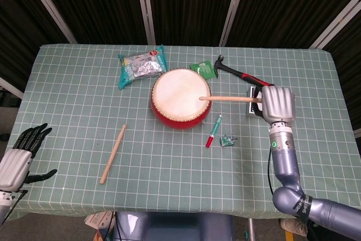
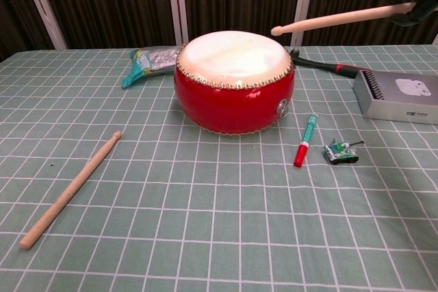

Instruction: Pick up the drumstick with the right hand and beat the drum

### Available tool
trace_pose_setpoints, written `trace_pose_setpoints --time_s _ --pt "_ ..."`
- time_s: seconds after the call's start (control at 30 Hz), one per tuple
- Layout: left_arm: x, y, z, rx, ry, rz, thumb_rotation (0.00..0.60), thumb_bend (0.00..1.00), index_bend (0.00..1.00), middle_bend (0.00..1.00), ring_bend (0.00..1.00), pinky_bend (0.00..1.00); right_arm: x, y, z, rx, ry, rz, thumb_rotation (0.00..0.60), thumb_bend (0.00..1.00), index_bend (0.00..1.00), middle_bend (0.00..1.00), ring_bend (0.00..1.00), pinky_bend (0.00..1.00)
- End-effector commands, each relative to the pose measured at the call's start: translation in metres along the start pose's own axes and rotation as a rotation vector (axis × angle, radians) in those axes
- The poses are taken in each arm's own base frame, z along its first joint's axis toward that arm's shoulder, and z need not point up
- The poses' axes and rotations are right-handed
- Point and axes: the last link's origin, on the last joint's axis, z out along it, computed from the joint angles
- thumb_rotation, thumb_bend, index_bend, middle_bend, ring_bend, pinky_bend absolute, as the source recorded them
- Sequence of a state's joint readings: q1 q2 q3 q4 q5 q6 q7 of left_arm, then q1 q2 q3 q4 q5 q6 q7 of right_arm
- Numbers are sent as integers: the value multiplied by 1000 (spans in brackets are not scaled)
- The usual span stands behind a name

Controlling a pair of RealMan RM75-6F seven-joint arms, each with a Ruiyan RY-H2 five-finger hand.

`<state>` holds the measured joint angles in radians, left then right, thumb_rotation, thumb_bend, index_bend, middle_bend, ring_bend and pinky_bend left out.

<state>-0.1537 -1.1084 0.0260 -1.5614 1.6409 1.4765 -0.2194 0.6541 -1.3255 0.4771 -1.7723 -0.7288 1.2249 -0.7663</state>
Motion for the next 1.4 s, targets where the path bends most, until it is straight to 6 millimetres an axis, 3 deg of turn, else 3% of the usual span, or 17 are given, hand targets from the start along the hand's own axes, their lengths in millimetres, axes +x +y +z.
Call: trace_pose_setpoints --time_s 0.03,0.47,1.0,1.17,1.4 --pt "0 -1 0 6 -6 -15 600 0 0 0 0 46 -2 -8 13 -14 -10 -7 600 563 1000 998 1000 981" --pt "-1 -2 4 29 -40 -46 600 0 0 0 0 46 -11 -25 35 -42 -41 30 600 563 1000 999 1000 981" --pt "0 -2 5 37 -51 -67 600 0 0 0 0 46 -36 -51 29 16 -93 34 600 563 1000 999 1000 981" --pt "1 -2 6 42 -52 -74 600 0 0 0 0 46 -22 -58 33 20 -39 101 600 562 1000 999 1000 981" --pt "1 -2 6 47 -57 -85 600 0 0 0 0 46 18 -68 37 18 81 502 600 563 1000 999 1000 981"
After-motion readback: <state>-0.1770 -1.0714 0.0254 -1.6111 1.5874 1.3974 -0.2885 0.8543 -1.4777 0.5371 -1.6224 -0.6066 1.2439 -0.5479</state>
